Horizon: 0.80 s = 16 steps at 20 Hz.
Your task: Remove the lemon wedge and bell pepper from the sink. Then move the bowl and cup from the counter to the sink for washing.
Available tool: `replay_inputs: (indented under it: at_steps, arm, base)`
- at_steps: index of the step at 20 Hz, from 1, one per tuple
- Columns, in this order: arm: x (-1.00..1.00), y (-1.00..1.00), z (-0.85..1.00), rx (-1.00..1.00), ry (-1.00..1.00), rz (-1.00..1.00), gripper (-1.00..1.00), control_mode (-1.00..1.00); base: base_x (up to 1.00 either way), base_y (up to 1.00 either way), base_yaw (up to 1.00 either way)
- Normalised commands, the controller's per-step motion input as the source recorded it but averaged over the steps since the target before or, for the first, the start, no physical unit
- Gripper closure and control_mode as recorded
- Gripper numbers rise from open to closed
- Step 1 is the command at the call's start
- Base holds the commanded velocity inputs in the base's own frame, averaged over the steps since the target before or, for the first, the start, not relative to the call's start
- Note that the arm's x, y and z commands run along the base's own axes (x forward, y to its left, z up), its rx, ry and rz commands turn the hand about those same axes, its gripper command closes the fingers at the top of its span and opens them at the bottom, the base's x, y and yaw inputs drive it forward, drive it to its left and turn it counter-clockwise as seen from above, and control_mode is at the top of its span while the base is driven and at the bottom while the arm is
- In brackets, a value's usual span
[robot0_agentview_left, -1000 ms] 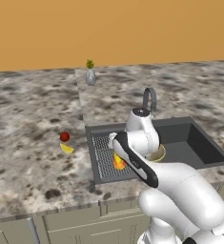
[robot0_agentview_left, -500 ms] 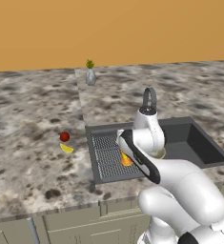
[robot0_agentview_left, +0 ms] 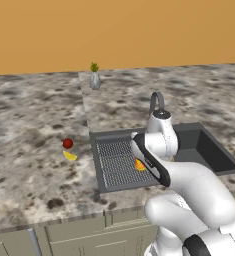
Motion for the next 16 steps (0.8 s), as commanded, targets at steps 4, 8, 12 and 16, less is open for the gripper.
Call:
replay_inputs:
  at_steps: [4,8,12,16]
  arm:
    - [0.06,-0.34,0.00,0.00,0.00,-0.08,1.00,-1.00]
    - [0.03,-0.36,0.00,0.00,0.00,-0.08,1.00,-1.00]
    - [0.01,-0.35,0.00,0.00,0.00,-0.07,1.00,-1.00]
    - [0.00,-0.32,0.00,0.02,0.00,-0.06,1.00,-1.00]
  base:
    - [0.00,0.00,0.00]
    - [0.00,0.00,0.00]
    - [0.00,0.00,0.00]
    - [0.00,0.00,0.00]
